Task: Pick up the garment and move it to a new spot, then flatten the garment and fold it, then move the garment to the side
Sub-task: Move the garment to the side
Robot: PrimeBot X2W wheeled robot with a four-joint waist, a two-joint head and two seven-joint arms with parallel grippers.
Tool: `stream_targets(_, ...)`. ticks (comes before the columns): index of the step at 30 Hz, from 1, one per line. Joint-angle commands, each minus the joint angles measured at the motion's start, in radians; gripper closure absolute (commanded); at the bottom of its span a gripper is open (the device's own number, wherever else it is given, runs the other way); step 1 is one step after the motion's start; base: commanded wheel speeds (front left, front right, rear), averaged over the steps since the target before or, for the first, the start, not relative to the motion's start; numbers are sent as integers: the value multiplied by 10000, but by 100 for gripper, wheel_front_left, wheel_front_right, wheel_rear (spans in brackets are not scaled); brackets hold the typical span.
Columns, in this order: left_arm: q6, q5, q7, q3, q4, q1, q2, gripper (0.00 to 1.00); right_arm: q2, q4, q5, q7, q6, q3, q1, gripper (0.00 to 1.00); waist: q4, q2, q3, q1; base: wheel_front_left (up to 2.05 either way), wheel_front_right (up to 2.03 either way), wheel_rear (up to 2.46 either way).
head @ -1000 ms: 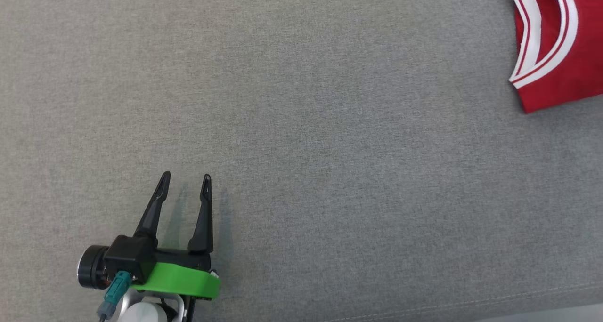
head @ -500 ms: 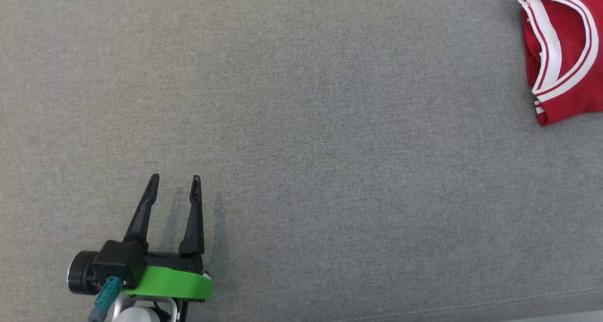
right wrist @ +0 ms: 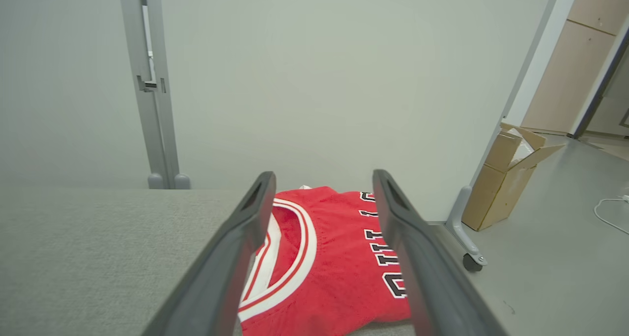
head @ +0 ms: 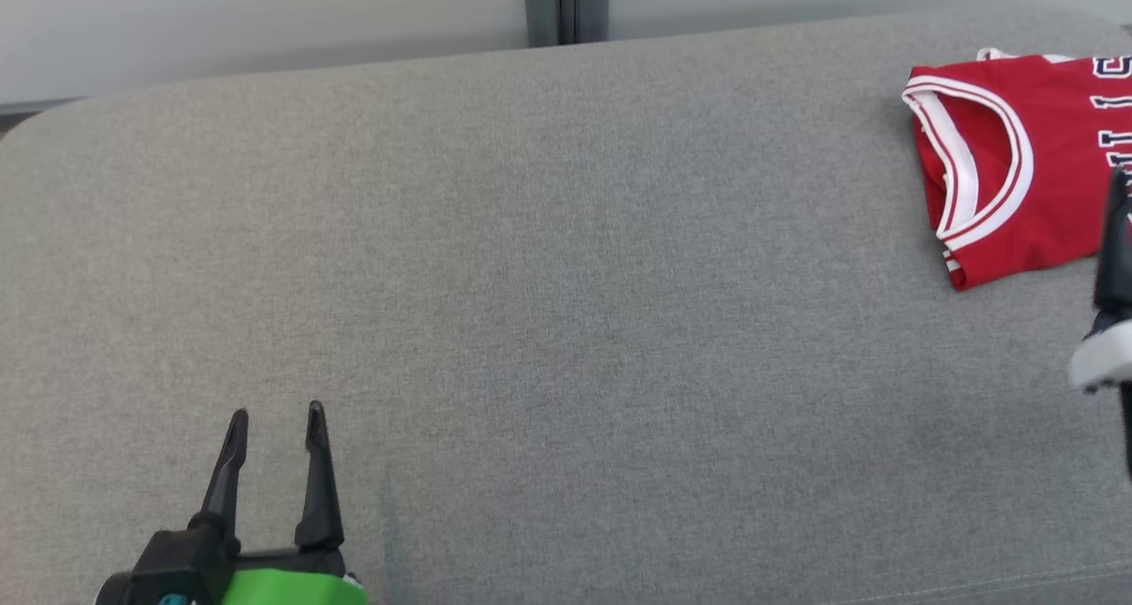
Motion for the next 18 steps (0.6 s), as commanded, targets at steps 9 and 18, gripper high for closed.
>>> stream_targets(9,-10,-345,-26,623,746,1094,25,0,2175,-1552,-260,-238,-9,-169,3342,0,177,0,-1889,0,0,0,0)
stream_targets(18,-348,-178,-26,786,1013,974,29,0,2866,-1671,-618,-246,-9,120,4244,0,254,0,-1949,0,0,0,0)
